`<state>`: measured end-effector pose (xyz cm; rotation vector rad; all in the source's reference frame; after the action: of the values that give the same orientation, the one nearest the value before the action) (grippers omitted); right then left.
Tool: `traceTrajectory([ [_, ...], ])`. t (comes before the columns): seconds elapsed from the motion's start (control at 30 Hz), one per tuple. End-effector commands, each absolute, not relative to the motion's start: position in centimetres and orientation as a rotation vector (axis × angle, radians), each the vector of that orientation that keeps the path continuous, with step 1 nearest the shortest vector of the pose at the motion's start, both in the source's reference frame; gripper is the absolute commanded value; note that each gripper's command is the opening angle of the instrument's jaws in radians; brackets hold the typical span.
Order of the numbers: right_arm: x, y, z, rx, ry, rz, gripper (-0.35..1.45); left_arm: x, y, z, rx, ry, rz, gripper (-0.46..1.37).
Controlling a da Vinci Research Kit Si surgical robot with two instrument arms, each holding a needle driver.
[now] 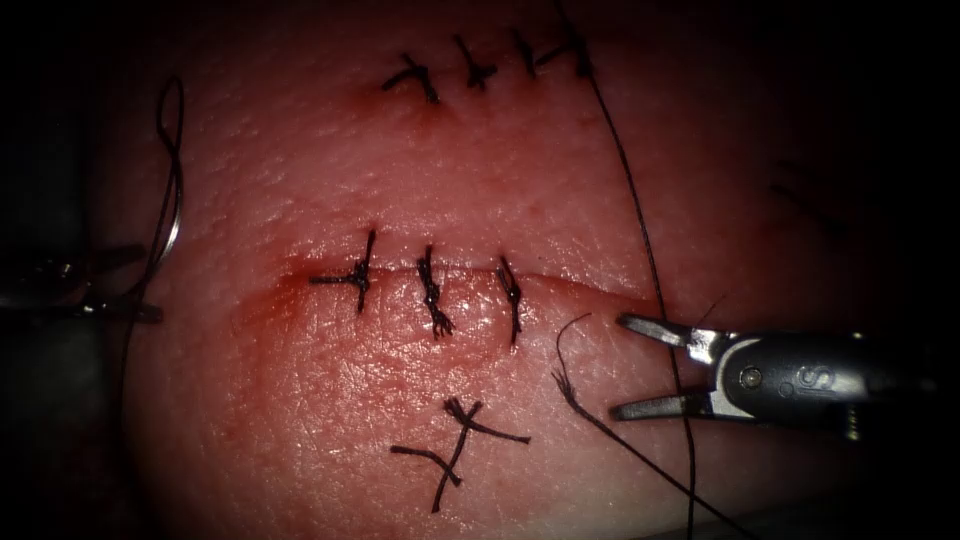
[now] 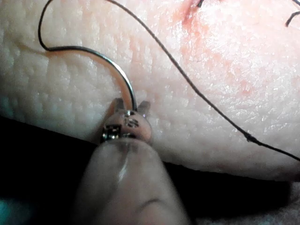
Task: Wound Closure
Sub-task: Pick up needle using left gripper, then pass needle to right grasper
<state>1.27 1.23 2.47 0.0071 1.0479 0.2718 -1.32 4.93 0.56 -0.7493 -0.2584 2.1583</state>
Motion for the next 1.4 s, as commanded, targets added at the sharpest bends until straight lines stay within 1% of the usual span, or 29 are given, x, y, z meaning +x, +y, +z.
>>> traceTrajectory([
  [0.03, 1.27, 1.23, 2.47, 0.013, 1.049, 0.269, 1.40, -1.32, 4.94, 0.55, -0.753, -0.267, 2.156, -0.35],
  [0.37, 1.27, 1.24, 2.48, 0.018, 1.047, 0.281, 1.39, -1.31, 5.00, 0.30, -0.830, -0.222, 2.190, -0.35],
  [0.67, 1.26, 1.26, 2.48, 0.061, 1.049, 0.359, 1.34, -1.37, 5.10, 0.08, -0.887, -0.086, 2.201, -0.35],
  [0.93, 1.23, 1.37, 2.46, 0.073, 1.068, 0.418, 1.27, -1.61, 5.15, -0.07, -0.955, -0.004, 2.237, -0.35],
  [1.1, 1.17, 1.47, 2.46, 0.082, 1.075, 0.464, 1.27, -1.79, 5.17, -0.11, -1.003, 0.020, 2.256, -0.35],
  [1.17, 1.15, 1.51, 2.47, 0.102, 1.072, 0.499, 1.23, -1.89, 5.17, -0.14, -1.023, 0.039, 2.273, -0.35],
  [1.27, 1.13, 1.56, 2.50, 0.138, 1.067, 0.570, 1.23, -2.01, 5.17, -0.18, -1.040, 0.069, 2.292, -0.35],
  [1.4, 1.14, 1.65, 2.57, 0.201, 1.072, 0.731, 1.18, -2.28, 5.18, -0.30, -1.125, 0.156, 2.304, -0.35],
])
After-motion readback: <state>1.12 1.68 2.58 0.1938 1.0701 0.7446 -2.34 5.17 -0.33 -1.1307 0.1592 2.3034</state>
